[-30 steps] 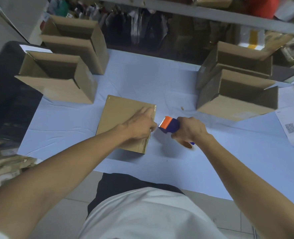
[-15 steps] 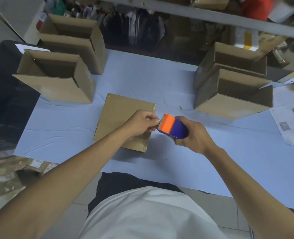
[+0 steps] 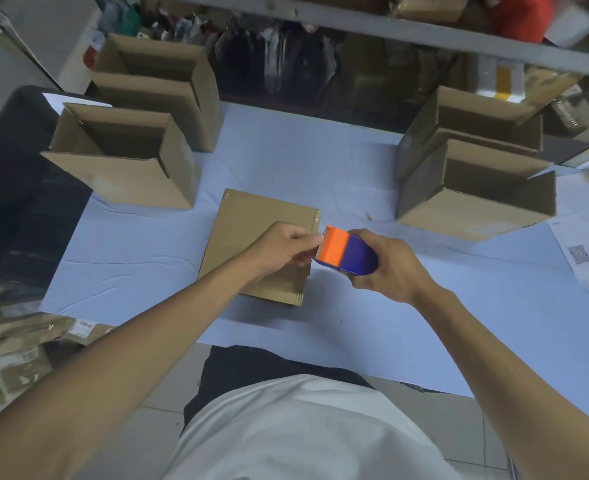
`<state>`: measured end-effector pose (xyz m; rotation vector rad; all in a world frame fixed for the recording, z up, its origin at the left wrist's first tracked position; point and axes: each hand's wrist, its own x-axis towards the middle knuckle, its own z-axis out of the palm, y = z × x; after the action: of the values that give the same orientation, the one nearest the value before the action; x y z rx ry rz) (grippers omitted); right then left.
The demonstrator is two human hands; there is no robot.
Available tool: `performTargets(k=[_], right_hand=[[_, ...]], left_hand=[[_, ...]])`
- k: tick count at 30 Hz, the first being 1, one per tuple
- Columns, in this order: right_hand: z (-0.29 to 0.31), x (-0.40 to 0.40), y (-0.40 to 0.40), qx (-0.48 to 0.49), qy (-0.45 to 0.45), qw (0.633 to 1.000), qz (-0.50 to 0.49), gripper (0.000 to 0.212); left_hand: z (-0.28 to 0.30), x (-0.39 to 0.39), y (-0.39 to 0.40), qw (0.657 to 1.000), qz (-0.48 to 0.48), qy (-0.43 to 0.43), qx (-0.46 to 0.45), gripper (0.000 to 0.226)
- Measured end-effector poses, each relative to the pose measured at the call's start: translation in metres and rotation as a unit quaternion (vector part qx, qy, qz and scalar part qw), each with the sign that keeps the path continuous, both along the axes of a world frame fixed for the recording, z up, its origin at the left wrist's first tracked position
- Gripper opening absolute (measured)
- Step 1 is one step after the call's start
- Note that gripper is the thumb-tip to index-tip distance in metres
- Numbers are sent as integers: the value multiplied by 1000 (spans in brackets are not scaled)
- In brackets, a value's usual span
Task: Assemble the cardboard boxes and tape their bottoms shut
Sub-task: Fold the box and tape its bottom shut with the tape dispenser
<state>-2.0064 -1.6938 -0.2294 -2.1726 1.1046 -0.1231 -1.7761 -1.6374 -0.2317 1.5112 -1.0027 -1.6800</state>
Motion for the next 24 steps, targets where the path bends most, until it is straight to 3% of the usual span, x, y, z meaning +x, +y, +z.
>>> performTargets(k=[4,10,14,18,21,24], right_hand=[[-2,2,0,10,-12,1000,-8,69],[-3,4,0,23,-21,1000,2,70],[-4,4,0,32,-27,999,1,67],[-7,3,-2,29,-11,999,8,68],[-6,3,-2,28,-4,1000,12,66],[-5,7,-2,17,7,1000,11,64]], left_hand=[[-1,5,-5,999,11,-31,3,15],[1,7,-2,999,9,33,38,11],[1,5,-2,998,2,-30,51,22],[6,6,-5,994,41,0,97,29],[7,6,-5,994,8,-98,56,16],[6,3,-7,980,44,-186,52,10]])
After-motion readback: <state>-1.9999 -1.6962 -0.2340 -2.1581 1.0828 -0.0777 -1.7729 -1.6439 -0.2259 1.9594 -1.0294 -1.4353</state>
